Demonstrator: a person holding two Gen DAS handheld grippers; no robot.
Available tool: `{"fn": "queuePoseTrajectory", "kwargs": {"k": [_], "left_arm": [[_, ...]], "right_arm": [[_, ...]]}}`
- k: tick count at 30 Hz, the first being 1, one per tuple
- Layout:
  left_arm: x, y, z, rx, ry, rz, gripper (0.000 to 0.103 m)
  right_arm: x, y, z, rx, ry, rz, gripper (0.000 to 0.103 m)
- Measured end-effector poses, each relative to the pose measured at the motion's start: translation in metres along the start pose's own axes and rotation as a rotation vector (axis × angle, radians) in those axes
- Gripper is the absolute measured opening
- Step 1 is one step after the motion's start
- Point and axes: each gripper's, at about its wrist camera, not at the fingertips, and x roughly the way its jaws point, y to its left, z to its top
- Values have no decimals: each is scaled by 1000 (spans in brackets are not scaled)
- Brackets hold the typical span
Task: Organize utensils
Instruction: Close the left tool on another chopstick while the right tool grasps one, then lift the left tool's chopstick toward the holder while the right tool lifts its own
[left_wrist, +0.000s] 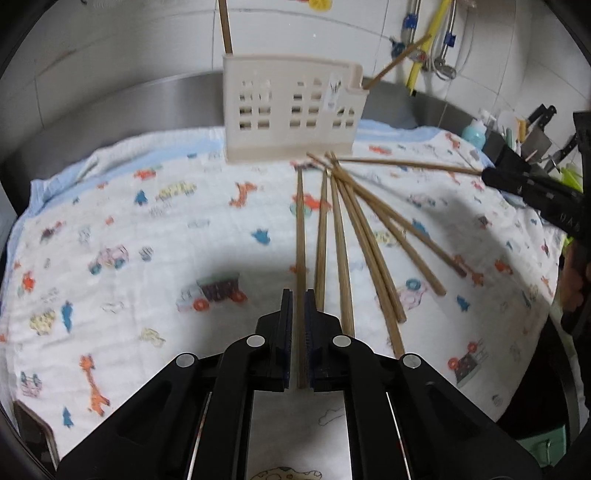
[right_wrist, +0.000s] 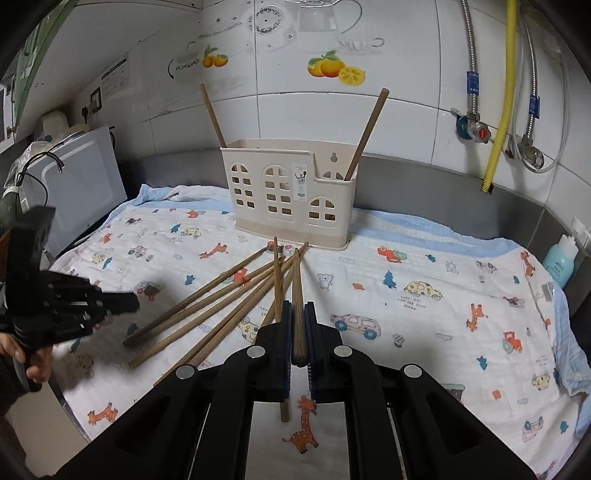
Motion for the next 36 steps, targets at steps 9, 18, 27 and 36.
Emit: {"fn": "queuePoseTrajectory", "kwargs": {"k": [9,18,27,36], "left_arm": [[21,3,-7,-15,50,-2,7],[28,-1,-9,-14,83,-6,10],[28,-1,-8,-33,88,4,6],[-8,0,9,-55,-37,14,6]], "right_arm": [[0,0,3,-2,-6,3,7],[0,2,4,1,-16,5,7],[-1,1,6,2,-19,4,7],[-11,2,22,2,-64,0,7]]}}
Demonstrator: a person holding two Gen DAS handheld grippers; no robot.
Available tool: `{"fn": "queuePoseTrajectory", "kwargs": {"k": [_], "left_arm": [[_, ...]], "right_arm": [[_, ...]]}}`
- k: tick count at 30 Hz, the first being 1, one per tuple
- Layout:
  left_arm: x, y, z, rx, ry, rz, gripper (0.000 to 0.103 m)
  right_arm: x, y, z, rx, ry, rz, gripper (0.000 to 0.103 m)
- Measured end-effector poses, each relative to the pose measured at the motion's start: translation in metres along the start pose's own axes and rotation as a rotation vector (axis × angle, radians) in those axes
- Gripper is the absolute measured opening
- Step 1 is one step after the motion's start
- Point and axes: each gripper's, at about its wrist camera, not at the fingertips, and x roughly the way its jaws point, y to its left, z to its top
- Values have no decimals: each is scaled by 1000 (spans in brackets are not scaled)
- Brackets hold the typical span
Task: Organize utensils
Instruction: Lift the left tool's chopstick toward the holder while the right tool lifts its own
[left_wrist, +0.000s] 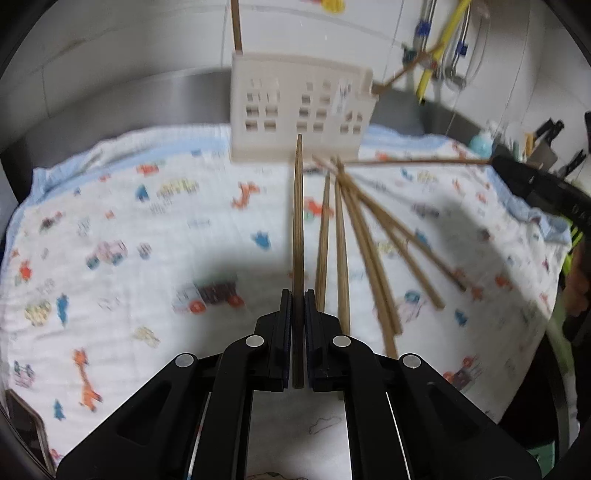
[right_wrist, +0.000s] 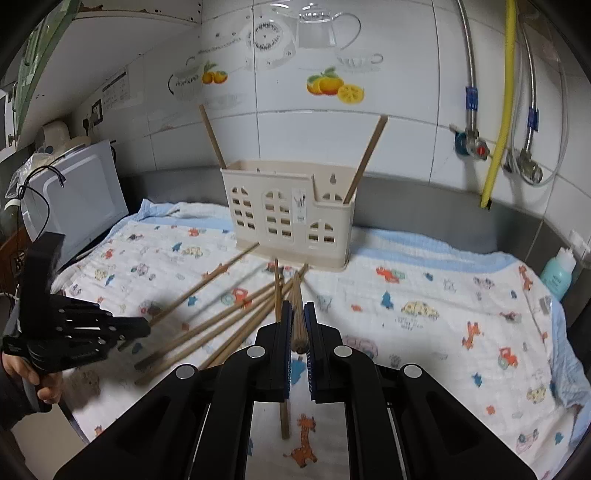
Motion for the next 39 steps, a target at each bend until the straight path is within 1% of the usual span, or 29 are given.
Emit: {"fn": "queuePoseTrajectory", "kwargs": {"k": [2,5,8,12,18,26,33,37,39], "left_arm": [[-12,-1,9,3,-37,-26,6],[-22,-4,20,17,-58,-26,6],[-24,-3,24,19,-41,-27,6],[-27,-1,23,21,-53,-21,6],[-28,0,26,25,-48,-15,6],[-37,4,37,12,-66,-33,6],[-54,7,52,10,-107,-17,6],[-54,9,63,10,-99,-10,6],[-52,11,71,10,-75,-11,6]], "right_arm": [[-2,1,6,-2,-12,4,7],[-5,5,16,-12,-34,5,7],[-7,6,23,-17,-50,8,7],[-8,8,26,-22,-54,8,7],[-8,9,28,-26,-55,6,7],[-8,9,30,-25,-60,6,7],[-9,7,29,-20,-62,2,7],[-10,6,29,-23,-65,4,7],[-11,6,31,-25,-69,3,7]]}}
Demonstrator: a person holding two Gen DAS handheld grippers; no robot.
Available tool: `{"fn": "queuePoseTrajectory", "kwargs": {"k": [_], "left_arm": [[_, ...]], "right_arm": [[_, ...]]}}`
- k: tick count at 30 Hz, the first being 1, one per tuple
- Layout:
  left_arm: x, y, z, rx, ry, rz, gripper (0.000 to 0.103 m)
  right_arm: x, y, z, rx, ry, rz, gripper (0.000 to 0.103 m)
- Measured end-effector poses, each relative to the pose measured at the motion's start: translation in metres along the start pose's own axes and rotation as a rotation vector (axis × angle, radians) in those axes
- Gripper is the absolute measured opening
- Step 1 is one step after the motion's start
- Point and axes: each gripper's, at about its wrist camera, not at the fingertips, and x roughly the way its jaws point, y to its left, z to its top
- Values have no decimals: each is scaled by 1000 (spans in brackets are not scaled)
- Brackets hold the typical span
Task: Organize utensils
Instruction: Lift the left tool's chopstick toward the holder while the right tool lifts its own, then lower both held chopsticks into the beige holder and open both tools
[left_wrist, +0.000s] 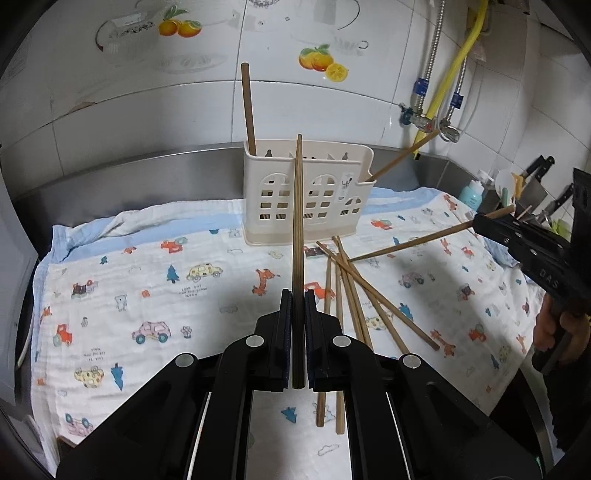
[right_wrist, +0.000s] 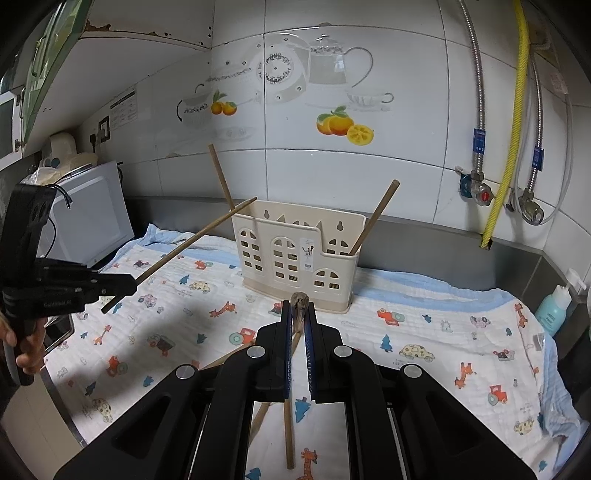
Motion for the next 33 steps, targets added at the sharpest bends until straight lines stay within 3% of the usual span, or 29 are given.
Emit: {"fn": "queuePoseTrajectory", "kwargs": {"k": [8,11,16,29,33], "left_arm": [[6,10,39,-19,125,-25,6],[7,7,48,22,138,18,6],[11,6,60,29,165,14,6],[16,10,72,45,242,35,6],[16,13,76,37,247,31,6]], "right_arm": [[-3,-1,17,-11,-26,-2,7],[-5,0,24,-16,-43,-2,7],[-7,-2,40,-18,-70,6,7],[-25,-13,139,-62,-254,-62,7],[-10,-19,155,-48,-257,-83,7]]}}
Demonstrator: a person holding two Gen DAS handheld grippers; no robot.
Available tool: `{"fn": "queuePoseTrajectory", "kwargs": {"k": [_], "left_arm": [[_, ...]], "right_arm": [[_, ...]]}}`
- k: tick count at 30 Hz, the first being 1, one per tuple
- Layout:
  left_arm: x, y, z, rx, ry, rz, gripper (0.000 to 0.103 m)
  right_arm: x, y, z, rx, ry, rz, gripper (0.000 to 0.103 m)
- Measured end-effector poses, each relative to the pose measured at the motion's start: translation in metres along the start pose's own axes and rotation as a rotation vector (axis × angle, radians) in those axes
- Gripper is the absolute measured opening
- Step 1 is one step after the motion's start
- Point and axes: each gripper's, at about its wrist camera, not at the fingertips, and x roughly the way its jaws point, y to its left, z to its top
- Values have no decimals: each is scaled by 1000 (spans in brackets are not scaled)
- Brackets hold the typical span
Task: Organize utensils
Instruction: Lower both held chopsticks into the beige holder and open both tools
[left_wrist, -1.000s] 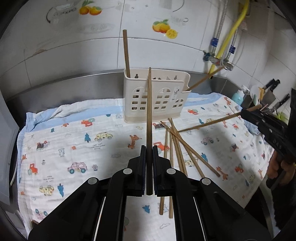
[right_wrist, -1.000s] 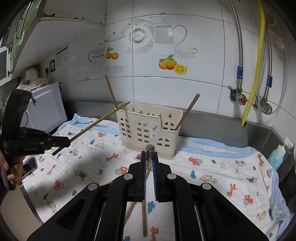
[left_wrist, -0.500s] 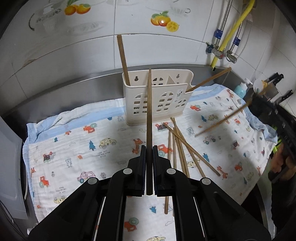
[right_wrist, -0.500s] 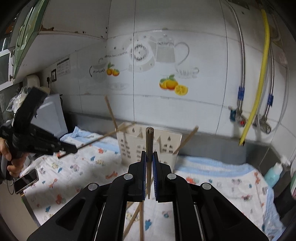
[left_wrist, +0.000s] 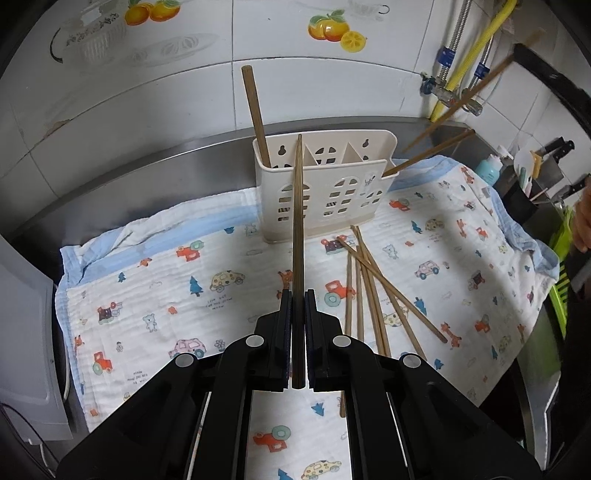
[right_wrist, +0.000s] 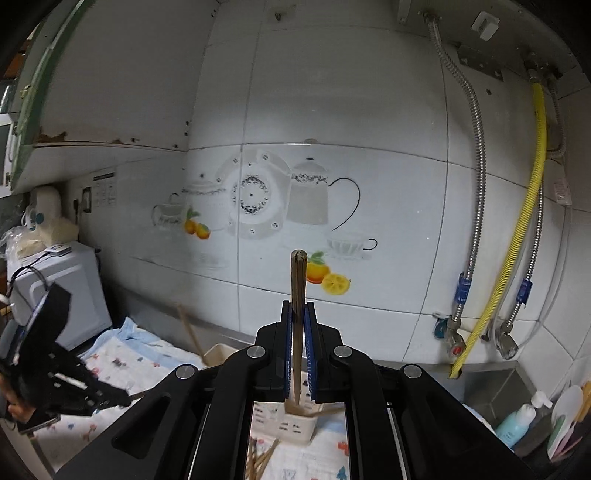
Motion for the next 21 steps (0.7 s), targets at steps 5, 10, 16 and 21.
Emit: {"fn": "queuePoseTrajectory", "kwargs": {"k": [5,10,16,21], "left_arm": [[3,2,6,3,19,-18,6],[7,6,14,2,59,-14,6],[5,9,24,-8,91,-13,6],[-1,2,32,-1,92,-33,6]], "right_arm": [[32,-4,-6,4,30,-19,7],[64,-12,-19,29,89,-25,6],[80,-15,-26,45,114,-30,7],[83,-15,-27,52,113,-32,7]]}}
